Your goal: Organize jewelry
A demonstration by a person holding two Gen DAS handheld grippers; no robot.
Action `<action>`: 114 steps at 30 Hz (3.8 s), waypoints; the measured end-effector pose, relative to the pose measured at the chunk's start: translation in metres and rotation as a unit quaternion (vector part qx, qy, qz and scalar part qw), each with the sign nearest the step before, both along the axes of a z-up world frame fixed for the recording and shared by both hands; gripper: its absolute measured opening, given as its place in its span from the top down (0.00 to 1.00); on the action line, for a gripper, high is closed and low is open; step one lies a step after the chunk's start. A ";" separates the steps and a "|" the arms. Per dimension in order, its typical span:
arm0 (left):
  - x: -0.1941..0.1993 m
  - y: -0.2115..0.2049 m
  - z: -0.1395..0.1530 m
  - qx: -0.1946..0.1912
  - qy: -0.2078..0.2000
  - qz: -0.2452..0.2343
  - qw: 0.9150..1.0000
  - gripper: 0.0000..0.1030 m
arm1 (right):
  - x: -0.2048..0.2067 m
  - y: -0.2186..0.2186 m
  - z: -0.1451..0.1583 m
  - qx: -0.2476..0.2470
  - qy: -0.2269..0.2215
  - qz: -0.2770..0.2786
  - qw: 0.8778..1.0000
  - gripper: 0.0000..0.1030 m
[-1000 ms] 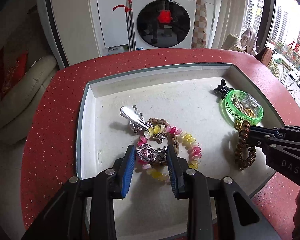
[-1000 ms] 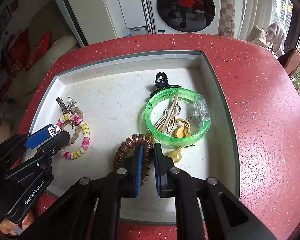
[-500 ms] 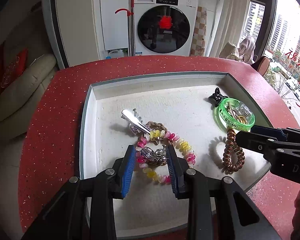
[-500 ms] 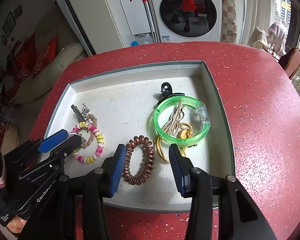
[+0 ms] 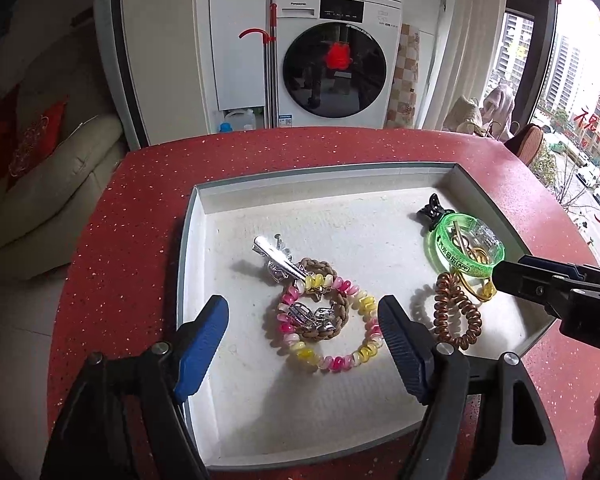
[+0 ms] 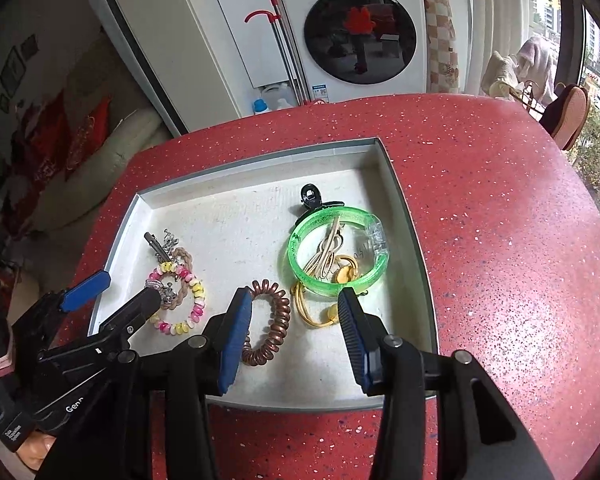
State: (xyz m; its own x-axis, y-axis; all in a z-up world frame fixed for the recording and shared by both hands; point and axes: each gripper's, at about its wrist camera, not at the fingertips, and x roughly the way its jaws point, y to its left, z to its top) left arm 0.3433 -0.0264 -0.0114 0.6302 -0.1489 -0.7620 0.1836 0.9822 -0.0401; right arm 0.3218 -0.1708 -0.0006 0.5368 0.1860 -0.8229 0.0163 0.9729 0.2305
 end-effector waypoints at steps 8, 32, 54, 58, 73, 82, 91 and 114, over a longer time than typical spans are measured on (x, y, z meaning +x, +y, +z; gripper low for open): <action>-0.003 0.001 0.003 0.016 -0.002 0.003 1.000 0.00 | 0.000 0.002 -0.005 -0.002 0.010 0.003 1.000 0.48; -0.015 0.005 0.006 0.031 0.000 0.008 0.999 0.00 | -0.011 0.015 0.004 -0.044 -0.020 0.026 0.998 0.17; -0.035 0.016 0.015 0.025 -0.016 0.030 0.999 0.00 | -0.039 0.015 0.016 -0.074 -0.110 -0.010 0.991 0.16; -0.047 0.018 0.018 0.023 -0.028 0.044 0.998 0.00 | -0.048 0.016 0.017 -0.080 -0.129 -0.013 0.988 0.16; -0.101 0.019 0.017 0.013 -0.063 0.097 0.993 0.00 | -0.091 0.020 0.020 -0.107 -0.160 -0.017 0.981 0.16; -0.118 0.010 0.020 0.022 -0.079 0.096 0.992 0.00 | -0.110 0.015 0.019 -0.112 -0.163 -0.024 0.980 0.16; -0.125 0.010 0.020 0.024 -0.078 0.098 0.992 0.00 | -0.115 0.014 0.023 -0.115 -0.169 -0.024 0.979 0.16; -0.126 0.011 0.021 0.024 -0.078 0.100 0.992 0.00 | -0.116 0.016 0.026 -0.113 -0.170 -0.023 0.979 0.16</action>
